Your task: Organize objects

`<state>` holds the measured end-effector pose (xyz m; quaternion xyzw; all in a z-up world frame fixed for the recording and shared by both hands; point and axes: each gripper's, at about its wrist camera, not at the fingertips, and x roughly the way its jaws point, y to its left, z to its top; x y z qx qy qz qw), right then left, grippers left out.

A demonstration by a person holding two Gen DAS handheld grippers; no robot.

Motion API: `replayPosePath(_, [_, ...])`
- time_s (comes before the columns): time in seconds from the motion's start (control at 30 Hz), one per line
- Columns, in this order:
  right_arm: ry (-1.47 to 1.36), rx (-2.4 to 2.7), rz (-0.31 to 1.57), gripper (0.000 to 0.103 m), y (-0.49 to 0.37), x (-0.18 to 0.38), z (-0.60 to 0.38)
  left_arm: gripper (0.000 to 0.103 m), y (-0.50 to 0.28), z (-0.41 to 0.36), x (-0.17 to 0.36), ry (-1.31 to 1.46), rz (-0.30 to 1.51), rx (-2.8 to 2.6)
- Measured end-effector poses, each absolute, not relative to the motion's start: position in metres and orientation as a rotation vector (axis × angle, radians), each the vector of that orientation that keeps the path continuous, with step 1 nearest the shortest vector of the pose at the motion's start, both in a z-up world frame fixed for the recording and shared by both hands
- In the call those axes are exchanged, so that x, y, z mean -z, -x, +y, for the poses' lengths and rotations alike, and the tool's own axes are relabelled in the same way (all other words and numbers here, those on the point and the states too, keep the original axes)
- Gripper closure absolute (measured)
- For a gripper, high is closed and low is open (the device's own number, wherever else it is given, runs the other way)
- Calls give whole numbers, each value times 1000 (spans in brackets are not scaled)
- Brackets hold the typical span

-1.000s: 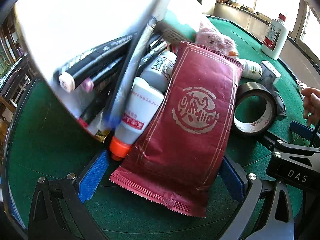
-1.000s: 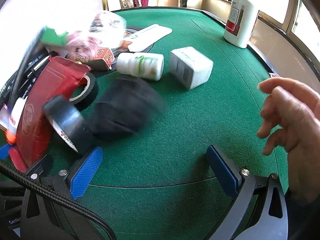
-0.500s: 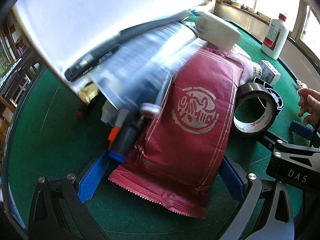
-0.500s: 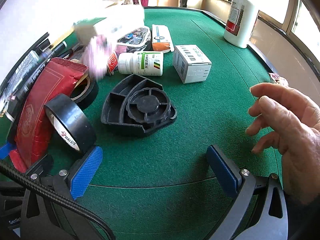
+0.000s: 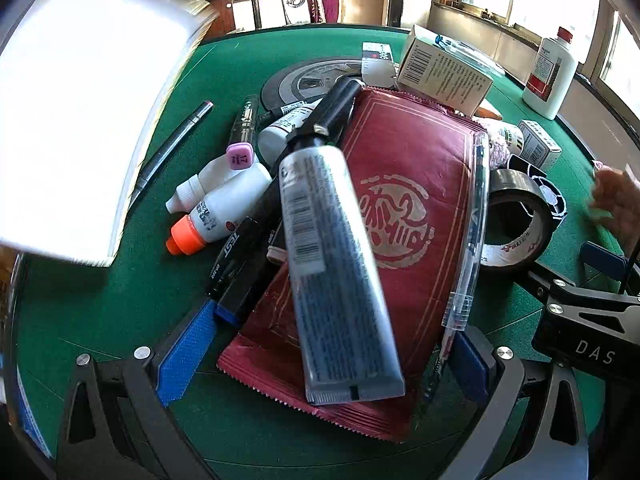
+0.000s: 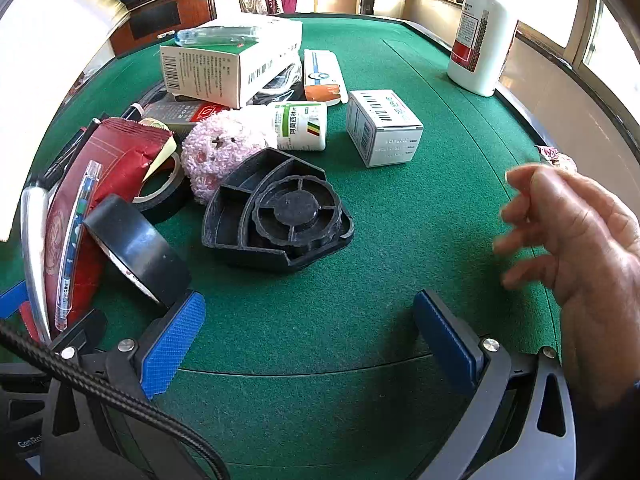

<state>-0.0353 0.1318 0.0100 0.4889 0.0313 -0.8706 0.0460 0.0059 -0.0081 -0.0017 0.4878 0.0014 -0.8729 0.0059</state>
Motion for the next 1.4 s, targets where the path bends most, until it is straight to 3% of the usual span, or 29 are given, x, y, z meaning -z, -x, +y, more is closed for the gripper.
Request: replayPosePath(1.4, [-1488,2648,106,0,47,-7,136,1,2,-1,3,-1523,14,2726])
